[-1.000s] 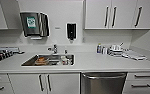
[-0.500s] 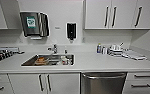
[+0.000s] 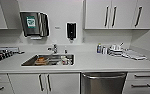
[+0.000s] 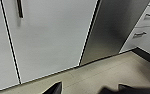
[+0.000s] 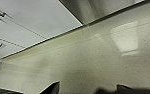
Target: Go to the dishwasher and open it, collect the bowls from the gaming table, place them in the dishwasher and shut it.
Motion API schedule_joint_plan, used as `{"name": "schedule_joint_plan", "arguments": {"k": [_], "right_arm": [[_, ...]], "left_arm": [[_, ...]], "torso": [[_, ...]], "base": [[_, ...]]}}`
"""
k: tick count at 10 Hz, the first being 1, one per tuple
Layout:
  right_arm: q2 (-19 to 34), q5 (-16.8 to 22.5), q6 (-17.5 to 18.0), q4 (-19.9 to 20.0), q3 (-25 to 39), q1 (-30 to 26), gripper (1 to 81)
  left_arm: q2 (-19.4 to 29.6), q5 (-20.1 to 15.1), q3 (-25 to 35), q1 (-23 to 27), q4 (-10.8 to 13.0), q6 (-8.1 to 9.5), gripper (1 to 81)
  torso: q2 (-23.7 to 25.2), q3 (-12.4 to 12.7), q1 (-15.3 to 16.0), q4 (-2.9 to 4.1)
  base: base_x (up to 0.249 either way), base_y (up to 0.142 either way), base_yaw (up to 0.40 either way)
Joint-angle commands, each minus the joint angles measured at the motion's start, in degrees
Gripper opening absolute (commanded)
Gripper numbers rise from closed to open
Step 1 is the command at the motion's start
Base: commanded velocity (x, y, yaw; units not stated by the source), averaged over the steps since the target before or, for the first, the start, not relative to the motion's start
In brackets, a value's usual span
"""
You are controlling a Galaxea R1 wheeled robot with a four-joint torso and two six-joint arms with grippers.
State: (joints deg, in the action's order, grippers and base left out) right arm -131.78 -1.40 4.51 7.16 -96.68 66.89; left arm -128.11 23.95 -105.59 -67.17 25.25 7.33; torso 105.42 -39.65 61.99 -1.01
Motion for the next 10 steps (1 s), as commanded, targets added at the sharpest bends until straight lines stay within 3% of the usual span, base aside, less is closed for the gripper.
{"name": "schedule_joint_plan", "arguments": {"k": [1,5,10], "right_arm": [[6.4,4.0,0.1,5.9,7.9,-11.5,81.1],[11.4,7.2,0.1,12.4,15.3,-20.6,81.1],[13.4,10.1,0.1,26.0,17.9,-32.5,81.1]], "left_arm": [[1.9,-0.1,0.3,5.7,0.2,-0.12,81.1],[1.4,-0.9,0.3,5.7,0.2,-0.12,81.1],[0.8,-0.8,-0.2,5.6,0.2,-0.21,81.1]], "torso": [[0.0,0.0,0.0,0.00],[0.0,0.0,0.0,0.00],[0.0,0.0,0.0,0.00]], "base": [[0.000,0.000,0.000],[0.000,0.000,0.000],[0.000,0.000,0.000]]}}
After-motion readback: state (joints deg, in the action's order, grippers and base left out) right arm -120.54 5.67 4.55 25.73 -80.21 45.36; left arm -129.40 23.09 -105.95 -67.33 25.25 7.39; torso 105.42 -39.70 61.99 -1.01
